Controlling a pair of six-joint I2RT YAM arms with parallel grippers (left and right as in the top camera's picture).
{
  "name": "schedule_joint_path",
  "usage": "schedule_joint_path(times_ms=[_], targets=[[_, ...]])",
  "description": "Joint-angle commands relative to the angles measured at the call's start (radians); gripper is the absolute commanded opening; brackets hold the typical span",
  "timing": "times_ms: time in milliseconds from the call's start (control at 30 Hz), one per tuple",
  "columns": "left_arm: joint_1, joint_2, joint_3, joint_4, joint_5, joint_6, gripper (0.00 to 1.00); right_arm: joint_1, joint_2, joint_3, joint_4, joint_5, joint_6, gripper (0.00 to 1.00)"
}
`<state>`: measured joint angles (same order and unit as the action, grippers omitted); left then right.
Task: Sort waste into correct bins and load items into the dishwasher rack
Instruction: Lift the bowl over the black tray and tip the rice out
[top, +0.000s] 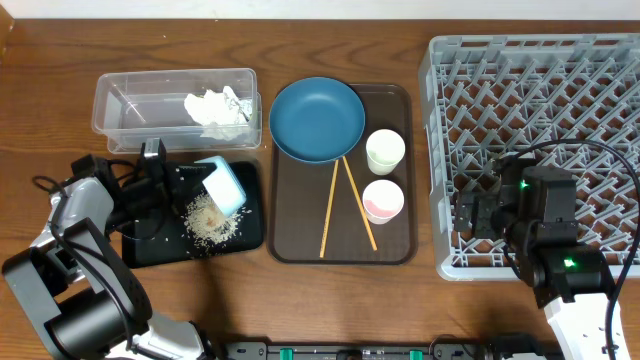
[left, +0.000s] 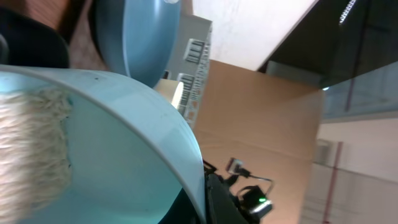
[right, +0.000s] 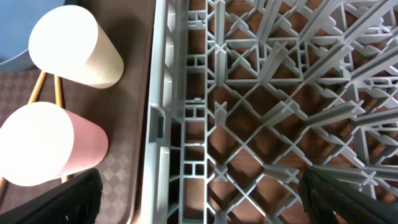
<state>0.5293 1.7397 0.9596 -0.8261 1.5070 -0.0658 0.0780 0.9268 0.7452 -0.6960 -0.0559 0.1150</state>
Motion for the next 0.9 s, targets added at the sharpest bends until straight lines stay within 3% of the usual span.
schedule_joint_path(times_ms=[0,300,500,733,800,867], targets=[[0.005,0.004,-0.004,-0.002,0.066,-0.11,0.06,0.024,0.001,0.023,-0.003,-0.001,0.011,0.99],[0.005,0.004,-0.004,-0.002,0.066,-0.338,0.06,0.024,0.001,0.023,-0.003,-0.001,0.011,0.99],[0.005,0.004,-0.004,0.034,0.055,-0.34,0.06,0.024,0.001,0.023,-0.003,-0.001,0.011,0.99],[0.011,0.004,-0.004,0.047,-0.111,-0.367,0.06,0.024,0.001,0.023,-0.003,-0.001,0.011,0.99],[0.011,0.004,-0.004,0.068,-0.077,-0.365,0.06,0.024,0.001,0.023,-0.003,-0.001,0.011,0.99],[0.011,0.004,-0.004,0.141,0.04,-0.266,0.06,0.024,0.001,0.023,-0.003,-0.001,0.011,0.99]])
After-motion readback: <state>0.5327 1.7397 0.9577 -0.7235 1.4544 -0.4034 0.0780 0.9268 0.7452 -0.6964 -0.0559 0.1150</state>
